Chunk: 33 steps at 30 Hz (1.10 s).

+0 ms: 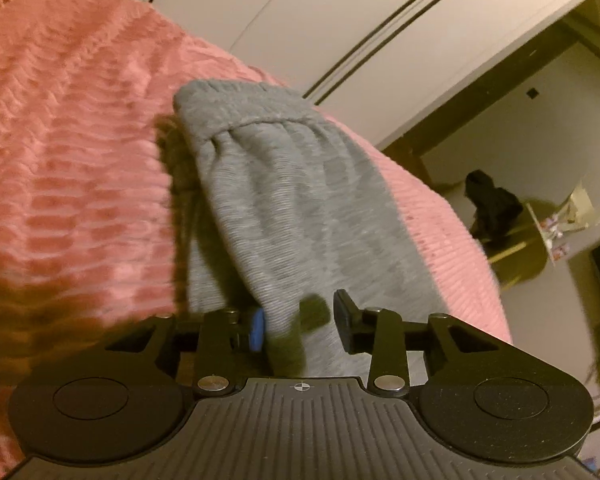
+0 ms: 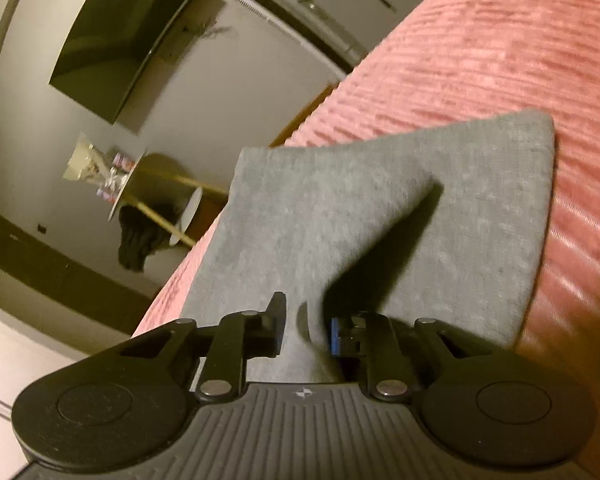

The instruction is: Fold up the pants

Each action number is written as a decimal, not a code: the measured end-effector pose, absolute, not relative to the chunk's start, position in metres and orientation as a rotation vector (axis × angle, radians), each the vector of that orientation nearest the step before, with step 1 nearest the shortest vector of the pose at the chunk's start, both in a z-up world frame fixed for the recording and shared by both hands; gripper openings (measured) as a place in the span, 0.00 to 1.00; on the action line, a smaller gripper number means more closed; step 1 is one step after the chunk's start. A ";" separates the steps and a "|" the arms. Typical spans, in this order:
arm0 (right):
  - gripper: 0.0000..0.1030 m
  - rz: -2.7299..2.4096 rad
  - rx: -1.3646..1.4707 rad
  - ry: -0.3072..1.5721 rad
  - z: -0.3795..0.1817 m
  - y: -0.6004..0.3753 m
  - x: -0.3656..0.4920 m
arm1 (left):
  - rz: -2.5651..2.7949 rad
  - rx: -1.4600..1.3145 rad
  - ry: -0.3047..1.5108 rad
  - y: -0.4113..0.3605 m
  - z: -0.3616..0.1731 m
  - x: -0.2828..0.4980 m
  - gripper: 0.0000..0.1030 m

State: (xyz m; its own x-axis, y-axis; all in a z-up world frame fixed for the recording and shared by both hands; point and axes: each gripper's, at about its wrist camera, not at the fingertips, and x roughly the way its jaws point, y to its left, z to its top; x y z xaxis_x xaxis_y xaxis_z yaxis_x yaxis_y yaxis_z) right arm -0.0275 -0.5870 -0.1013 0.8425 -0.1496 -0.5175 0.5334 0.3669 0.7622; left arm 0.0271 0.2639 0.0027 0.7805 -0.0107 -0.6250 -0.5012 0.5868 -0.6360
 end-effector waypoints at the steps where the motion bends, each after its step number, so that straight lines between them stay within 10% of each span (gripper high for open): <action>1: 0.26 -0.441 1.114 0.401 -0.099 -0.586 -0.031 | 0.305 -0.929 0.622 0.265 0.000 0.027 0.36; 4: 0.40 -0.403 1.115 0.406 -0.095 -0.588 -0.043 | 0.298 -0.979 0.626 0.270 -0.009 0.030 0.31; 15: 0.40 -0.388 1.172 0.407 -0.098 -0.601 -0.037 | 0.250 -0.966 0.692 0.284 -0.012 0.047 0.14; 18: 0.23 -0.402 1.104 0.501 -0.096 -0.600 -0.019 | 0.239 -0.966 0.728 0.288 -0.013 0.056 0.13; 19: 0.04 -0.426 1.043 0.544 -0.091 -0.598 -0.012 | 0.235 -0.967 0.740 0.289 -0.011 0.059 0.13; 33: 0.03 -0.544 0.626 0.538 -0.037 -0.587 -0.061 | 0.159 -1.033 0.706 0.321 -0.002 0.030 0.10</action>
